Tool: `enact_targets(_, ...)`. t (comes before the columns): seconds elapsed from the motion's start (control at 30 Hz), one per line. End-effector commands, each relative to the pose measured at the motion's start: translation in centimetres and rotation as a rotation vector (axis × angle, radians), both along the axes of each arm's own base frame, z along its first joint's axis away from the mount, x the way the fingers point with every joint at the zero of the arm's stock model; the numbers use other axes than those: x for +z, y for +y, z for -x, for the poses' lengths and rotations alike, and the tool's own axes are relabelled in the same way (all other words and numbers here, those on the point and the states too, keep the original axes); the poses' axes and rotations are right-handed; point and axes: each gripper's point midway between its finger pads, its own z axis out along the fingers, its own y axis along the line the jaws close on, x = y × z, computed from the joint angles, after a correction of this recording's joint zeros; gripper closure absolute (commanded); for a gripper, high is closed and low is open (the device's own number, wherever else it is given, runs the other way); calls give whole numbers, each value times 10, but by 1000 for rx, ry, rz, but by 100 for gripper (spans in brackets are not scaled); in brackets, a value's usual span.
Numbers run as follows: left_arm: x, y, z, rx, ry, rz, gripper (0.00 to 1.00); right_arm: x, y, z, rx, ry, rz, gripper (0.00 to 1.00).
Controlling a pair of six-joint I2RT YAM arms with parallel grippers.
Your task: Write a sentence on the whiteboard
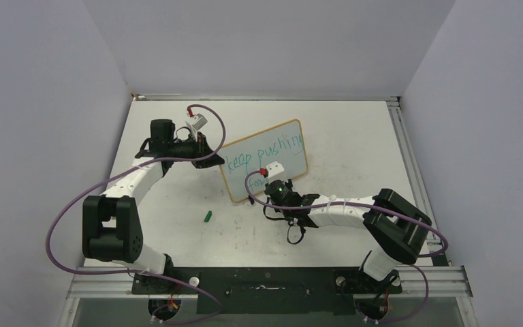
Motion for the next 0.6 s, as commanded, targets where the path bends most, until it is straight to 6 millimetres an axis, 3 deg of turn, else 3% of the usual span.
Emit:
enact_targets(0.0,29,0,-9,-2,-110,-3,100,-5,-2,2,-26,9,-25,95)
enact_targets(0.57,29,0,-8,-4,-111,-2,100,9,4,-10,-25,-31,-23,95)
